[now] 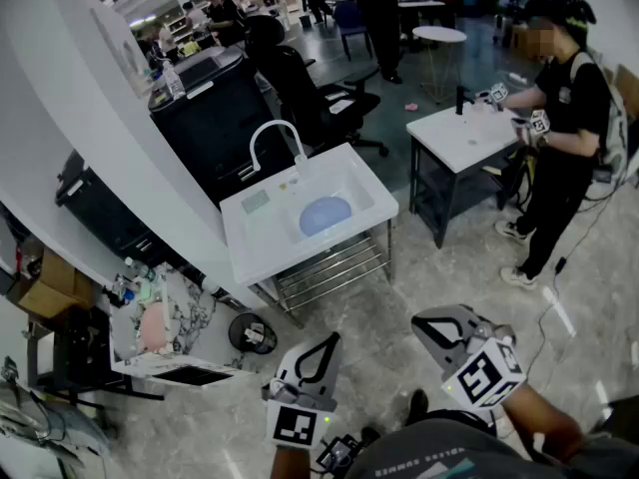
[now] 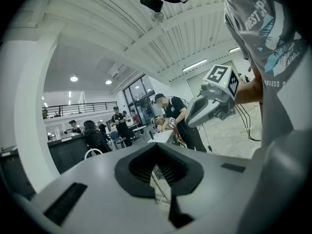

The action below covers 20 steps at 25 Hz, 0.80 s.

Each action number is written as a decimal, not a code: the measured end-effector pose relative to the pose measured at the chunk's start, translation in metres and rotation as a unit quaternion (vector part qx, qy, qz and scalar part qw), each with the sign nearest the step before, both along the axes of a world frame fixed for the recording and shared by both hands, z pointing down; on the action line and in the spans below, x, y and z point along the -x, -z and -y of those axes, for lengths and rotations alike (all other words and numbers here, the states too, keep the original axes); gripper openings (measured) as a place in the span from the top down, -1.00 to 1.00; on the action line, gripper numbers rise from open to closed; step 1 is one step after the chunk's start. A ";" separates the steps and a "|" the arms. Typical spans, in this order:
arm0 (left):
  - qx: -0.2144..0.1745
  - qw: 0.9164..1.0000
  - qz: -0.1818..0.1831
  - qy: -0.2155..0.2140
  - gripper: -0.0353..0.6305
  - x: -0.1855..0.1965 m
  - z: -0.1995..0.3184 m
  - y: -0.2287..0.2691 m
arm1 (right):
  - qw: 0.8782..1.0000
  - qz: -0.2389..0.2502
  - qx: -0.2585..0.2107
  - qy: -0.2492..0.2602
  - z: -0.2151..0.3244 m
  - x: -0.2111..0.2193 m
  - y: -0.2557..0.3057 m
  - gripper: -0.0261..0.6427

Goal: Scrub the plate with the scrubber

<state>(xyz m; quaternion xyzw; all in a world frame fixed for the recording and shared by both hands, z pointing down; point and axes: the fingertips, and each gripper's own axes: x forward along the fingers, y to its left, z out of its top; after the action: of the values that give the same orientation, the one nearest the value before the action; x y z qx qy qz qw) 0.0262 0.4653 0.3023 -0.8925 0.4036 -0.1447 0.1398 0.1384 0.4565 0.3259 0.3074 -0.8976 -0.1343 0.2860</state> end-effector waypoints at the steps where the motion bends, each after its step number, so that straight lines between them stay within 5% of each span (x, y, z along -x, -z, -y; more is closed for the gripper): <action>1: -0.002 1.000 -0.002 -0.001 0.89 -0.001 0.000 0.001 | 1.000 -0.001 0.001 0.000 0.000 -0.001 0.000 0.83; 20: 0.002 1.000 -0.005 0.005 0.89 -0.015 0.014 0.002 | 1.000 0.016 -0.006 0.005 0.014 -0.012 0.006 0.83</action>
<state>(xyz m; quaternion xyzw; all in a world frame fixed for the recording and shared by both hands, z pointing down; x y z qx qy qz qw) 0.0408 0.4513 0.3002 -0.8915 0.4086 -0.1420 0.1349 0.1501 0.4422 0.3196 0.3069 -0.9028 -0.1357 0.2691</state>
